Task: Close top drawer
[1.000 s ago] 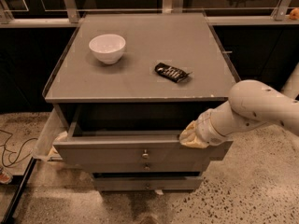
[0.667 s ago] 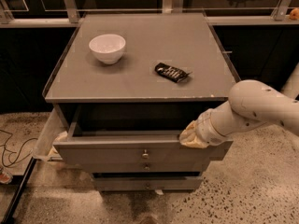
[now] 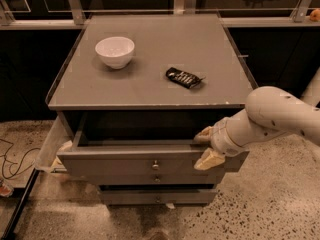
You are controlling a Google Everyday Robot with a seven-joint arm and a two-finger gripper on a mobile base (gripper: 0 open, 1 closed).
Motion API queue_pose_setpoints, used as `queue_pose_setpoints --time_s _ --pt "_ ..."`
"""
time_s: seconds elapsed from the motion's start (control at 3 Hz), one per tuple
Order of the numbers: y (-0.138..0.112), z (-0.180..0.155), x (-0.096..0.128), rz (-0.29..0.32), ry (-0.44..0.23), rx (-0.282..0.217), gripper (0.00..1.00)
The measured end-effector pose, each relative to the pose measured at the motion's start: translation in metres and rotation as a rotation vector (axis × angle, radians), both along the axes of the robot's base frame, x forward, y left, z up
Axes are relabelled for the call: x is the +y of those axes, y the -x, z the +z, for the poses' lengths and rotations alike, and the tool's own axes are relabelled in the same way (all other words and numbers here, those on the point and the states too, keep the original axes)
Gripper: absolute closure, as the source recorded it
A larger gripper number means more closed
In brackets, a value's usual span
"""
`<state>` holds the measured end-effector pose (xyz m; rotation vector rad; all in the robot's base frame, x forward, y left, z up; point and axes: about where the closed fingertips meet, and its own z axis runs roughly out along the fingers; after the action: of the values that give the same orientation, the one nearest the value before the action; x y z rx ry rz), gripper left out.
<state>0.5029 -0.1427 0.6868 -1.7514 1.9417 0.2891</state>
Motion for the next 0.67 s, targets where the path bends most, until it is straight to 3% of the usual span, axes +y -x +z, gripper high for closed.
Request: queue_pose_setpoints --time_s 0.33,0.67 --pt "0.0000 0.0000 0.0000 0.000 0.000 0.000 0.00" --pt "0.0000 0.0000 0.0000 0.000 0.000 0.000 0.00"
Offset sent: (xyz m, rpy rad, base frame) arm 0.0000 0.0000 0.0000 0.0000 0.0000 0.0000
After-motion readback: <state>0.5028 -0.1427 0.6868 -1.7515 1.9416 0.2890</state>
